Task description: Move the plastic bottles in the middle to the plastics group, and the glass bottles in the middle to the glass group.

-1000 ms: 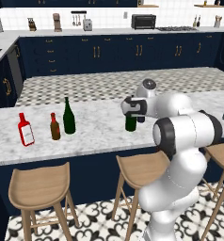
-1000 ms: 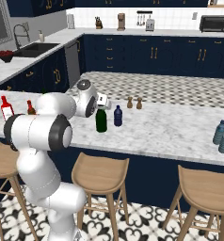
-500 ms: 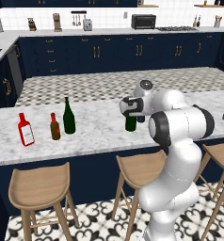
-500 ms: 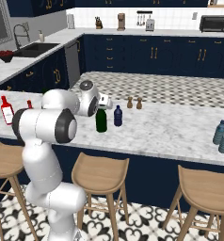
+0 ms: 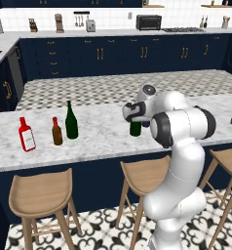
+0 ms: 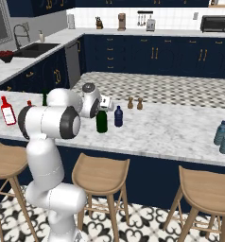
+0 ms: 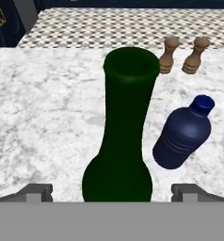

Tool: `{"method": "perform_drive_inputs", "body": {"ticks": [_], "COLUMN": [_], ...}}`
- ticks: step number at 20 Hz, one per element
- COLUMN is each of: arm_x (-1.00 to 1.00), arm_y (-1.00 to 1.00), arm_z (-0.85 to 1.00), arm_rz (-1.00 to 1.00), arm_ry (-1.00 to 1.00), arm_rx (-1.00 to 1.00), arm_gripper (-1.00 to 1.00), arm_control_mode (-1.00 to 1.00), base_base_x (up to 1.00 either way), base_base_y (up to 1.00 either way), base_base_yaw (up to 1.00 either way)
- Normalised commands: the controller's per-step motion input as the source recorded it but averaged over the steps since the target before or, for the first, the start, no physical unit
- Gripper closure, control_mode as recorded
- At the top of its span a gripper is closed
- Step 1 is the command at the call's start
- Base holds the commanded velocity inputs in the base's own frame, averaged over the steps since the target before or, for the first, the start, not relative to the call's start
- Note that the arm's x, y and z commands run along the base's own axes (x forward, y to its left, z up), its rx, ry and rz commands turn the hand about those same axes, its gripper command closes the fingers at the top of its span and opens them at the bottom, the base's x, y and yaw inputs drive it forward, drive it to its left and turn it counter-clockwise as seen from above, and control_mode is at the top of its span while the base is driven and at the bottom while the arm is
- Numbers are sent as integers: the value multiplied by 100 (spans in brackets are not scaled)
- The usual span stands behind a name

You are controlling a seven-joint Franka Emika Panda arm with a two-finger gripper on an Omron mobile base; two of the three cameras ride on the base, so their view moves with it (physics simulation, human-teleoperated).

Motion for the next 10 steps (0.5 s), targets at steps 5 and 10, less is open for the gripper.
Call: {"method": "perform_drive_inputs", "body": {"ticks": [5,10], "arm_x": [13,6], "arm_y": [0,0], "arm_z": [-15,-5], "arm_rz": [0,0], "arm_ry": [0,0], "arm_rx": [0,0], "arm_gripper": [-100,-100], "arm_control_mode": [-100,-100], "base_base_x": [0,0], "base_base_y": [0,0], "base_base_yaw": [0,0]}}
